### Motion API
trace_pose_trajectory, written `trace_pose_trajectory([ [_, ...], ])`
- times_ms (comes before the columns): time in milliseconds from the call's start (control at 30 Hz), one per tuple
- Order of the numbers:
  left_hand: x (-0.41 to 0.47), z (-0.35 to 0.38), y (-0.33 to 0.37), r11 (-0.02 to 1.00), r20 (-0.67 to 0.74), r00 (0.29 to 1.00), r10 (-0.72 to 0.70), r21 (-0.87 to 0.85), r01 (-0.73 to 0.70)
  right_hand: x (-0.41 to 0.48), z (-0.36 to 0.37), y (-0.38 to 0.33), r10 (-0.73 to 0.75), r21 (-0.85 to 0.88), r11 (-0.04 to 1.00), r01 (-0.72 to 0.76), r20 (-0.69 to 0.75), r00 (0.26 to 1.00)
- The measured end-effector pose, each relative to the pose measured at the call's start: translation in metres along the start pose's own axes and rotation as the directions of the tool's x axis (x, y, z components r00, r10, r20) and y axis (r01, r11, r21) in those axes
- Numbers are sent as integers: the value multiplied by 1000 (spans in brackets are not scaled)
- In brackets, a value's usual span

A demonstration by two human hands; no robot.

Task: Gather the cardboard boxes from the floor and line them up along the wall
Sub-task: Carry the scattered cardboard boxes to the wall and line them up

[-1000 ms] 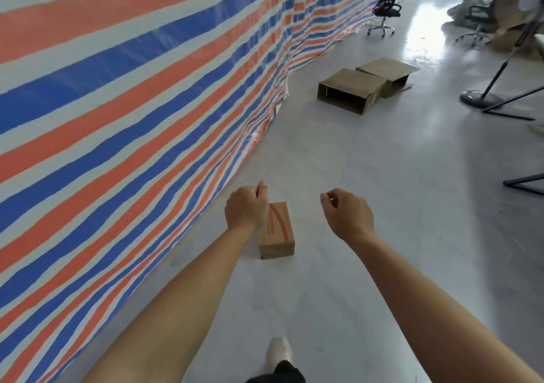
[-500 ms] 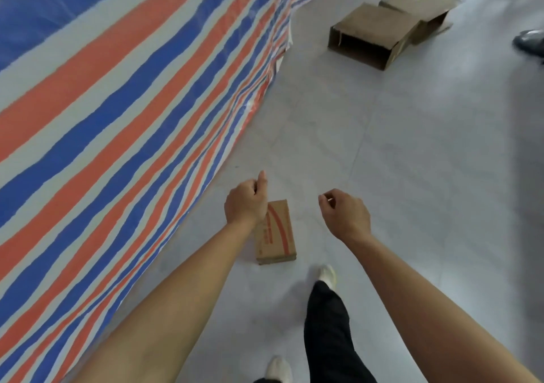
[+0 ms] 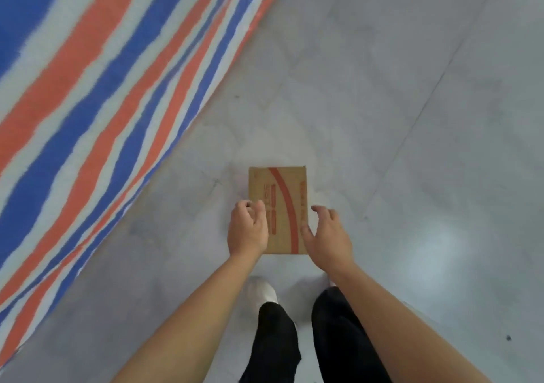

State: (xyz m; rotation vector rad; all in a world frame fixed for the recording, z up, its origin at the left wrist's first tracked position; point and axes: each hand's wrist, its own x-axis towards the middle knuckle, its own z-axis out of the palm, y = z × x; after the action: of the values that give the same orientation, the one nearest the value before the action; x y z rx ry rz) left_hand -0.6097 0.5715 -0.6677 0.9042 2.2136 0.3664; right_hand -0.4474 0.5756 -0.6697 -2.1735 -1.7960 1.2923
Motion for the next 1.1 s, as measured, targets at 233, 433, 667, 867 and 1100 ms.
trace_pose_trajectory([
  [233, 104, 127, -121, 990, -25, 990, -141, 26, 142, 96, 157, 79, 181, 124, 975, -183, 21, 983],
  [433, 120, 185, -187, 976, 21, 978, -207, -59, 208, 115, 220, 116, 272, 228, 932, -283, 79, 959],
  [667, 98, 151, -152, 992, -95, 989, -113, -69, 107, 93, 183, 81, 290, 325, 906, -270, -15, 957],
  [867, 74, 48, -55, 982, -247, 967, -68, -186, 21, 66, 72, -32, 183, 329, 935, -131, -130, 975],
  [1100, -24, -183, 101, 956, -488, 873, 19, -247, -159, -54, -129, -227, -34, 326, 935, 142, -316, 948],
])
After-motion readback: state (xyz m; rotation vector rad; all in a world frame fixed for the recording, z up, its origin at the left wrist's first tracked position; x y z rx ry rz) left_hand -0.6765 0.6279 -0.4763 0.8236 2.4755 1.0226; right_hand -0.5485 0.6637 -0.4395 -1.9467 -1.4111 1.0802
